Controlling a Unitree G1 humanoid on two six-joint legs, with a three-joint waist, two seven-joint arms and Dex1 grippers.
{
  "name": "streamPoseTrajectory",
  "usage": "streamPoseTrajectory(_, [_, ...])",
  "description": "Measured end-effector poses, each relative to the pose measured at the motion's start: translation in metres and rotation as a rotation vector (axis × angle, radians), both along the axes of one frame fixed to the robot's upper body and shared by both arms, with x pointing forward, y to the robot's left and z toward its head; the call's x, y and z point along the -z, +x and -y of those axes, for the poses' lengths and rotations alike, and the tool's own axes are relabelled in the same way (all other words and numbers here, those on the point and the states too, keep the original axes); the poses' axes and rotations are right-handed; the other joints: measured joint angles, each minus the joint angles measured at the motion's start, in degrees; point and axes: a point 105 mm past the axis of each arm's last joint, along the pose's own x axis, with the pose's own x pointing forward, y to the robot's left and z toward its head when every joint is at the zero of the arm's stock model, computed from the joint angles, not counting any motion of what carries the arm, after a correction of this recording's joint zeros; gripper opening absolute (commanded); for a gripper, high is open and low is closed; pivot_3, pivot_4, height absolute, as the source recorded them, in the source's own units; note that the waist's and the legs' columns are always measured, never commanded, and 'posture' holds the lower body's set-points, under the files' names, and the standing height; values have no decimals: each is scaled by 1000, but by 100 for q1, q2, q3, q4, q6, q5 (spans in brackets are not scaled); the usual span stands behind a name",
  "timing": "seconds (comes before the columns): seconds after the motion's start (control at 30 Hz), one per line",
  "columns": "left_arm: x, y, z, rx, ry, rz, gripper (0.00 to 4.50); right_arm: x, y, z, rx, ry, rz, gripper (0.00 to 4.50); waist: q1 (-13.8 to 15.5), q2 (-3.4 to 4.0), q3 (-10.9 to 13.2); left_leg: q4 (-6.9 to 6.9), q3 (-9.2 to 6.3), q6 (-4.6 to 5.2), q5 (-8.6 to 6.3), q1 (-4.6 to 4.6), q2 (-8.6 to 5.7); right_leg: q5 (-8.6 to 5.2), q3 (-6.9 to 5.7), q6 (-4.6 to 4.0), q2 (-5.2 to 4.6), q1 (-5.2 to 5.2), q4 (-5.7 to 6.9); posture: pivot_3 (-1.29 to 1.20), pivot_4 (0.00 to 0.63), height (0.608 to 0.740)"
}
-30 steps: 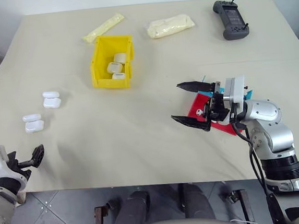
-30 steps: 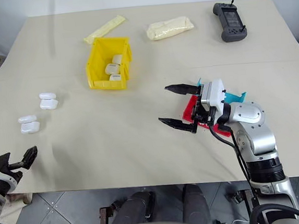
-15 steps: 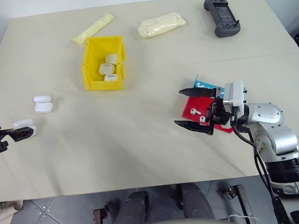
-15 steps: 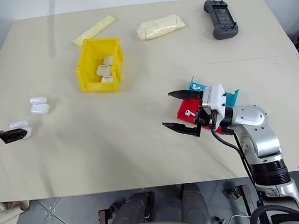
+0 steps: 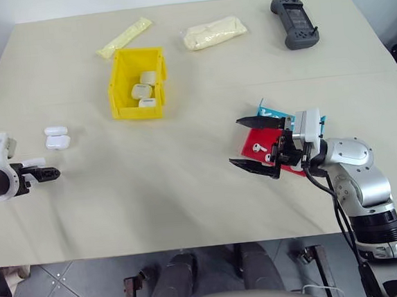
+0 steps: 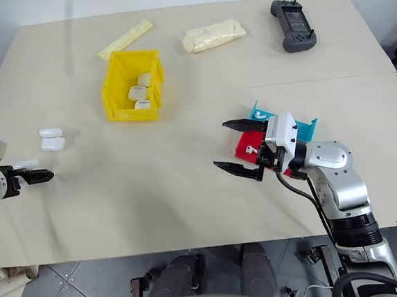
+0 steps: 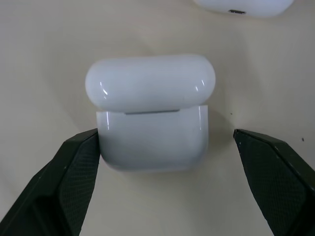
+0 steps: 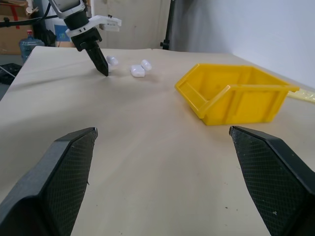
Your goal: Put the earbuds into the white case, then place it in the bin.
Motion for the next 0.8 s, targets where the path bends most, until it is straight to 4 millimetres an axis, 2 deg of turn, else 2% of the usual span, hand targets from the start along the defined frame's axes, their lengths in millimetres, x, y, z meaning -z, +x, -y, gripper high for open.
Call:
streamPoseTrajectory(0.4, [1,6,3,-2,19,16,4457,6,-2,2,13,5,-13,4500,28,2,-1,10,1,-6,3,3,1,0,1,0,0,4,6,0,150,740])
streamPoseTrajectory(0.5, [2,7,3,-3,19,17,3849,6,-2,2,14,6,-12,4500,32,2,-1,12,1,-6,4,4,0,0,2,0,0,6,8,0,150,740])
streamPoseTrajectory(0.63, [1,7,1,-14,18,22,2736,7,-2,3,20,7,-16,4500,24,2,-1,10,1,-6,4,4,0,0,2,0,0,4,8,0,150,740])
streamPoseTrajectory(0.8, [3,5,-2,-25,9,37,2737,8,-2,3,24,8,-17,4500,13,7,-4,8,2,-7,4,7,2,0,2,0,1,4,9,0,150,740])
